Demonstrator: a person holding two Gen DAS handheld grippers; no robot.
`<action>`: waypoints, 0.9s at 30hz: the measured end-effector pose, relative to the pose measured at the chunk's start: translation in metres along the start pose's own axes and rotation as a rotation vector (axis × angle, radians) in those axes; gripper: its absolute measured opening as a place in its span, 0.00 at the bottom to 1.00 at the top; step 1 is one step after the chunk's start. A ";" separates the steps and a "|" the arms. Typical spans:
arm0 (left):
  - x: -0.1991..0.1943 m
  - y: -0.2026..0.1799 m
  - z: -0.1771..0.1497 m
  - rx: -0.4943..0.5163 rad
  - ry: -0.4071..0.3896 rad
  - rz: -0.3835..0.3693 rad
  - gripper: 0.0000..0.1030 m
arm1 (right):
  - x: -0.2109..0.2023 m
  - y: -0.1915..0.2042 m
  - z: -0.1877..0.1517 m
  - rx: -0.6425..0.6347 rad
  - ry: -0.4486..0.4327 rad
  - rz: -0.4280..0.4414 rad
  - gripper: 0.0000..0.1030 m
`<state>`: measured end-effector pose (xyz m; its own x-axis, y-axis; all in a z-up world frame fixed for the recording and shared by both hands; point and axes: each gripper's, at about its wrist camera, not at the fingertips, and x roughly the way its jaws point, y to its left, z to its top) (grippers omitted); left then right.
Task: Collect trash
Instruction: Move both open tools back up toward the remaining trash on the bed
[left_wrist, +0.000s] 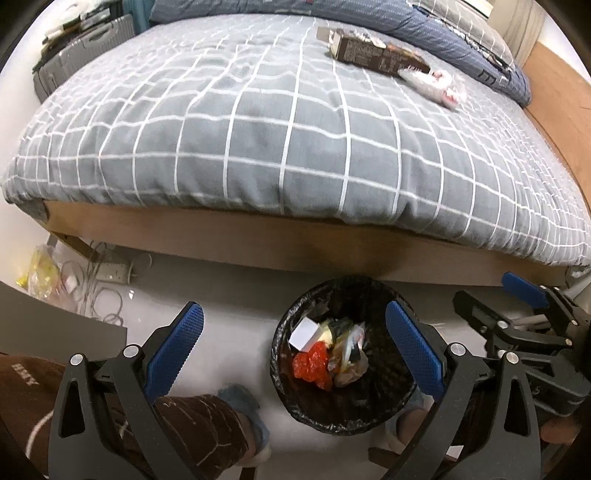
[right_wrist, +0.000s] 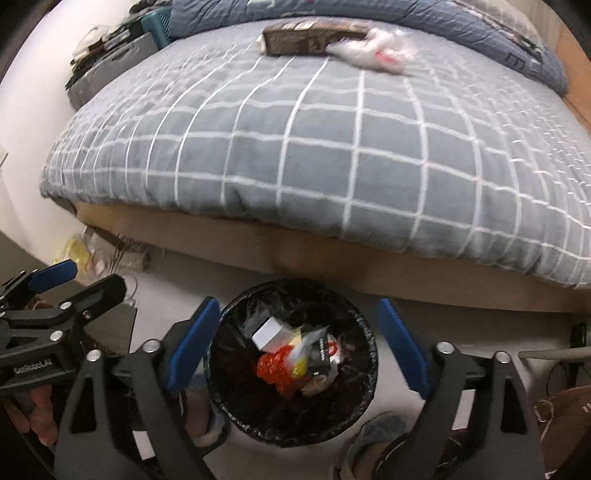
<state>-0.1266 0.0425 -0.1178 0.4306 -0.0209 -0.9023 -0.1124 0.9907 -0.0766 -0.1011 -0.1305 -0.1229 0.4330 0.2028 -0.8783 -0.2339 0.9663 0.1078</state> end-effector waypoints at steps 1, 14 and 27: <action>-0.001 -0.001 0.001 0.004 -0.005 0.001 0.94 | -0.003 -0.002 0.001 0.010 -0.013 -0.012 0.89; -0.029 -0.005 0.037 -0.042 -0.066 -0.074 0.94 | -0.055 -0.035 0.039 0.062 -0.185 -0.089 0.93; -0.036 -0.013 0.122 -0.006 -0.148 -0.030 0.94 | -0.061 -0.058 0.139 0.040 -0.312 -0.135 0.93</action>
<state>-0.0319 0.0469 -0.0323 0.5611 -0.0301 -0.8272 -0.1028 0.9891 -0.1058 0.0072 -0.1769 -0.0112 0.7044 0.1053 -0.7020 -0.1245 0.9919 0.0239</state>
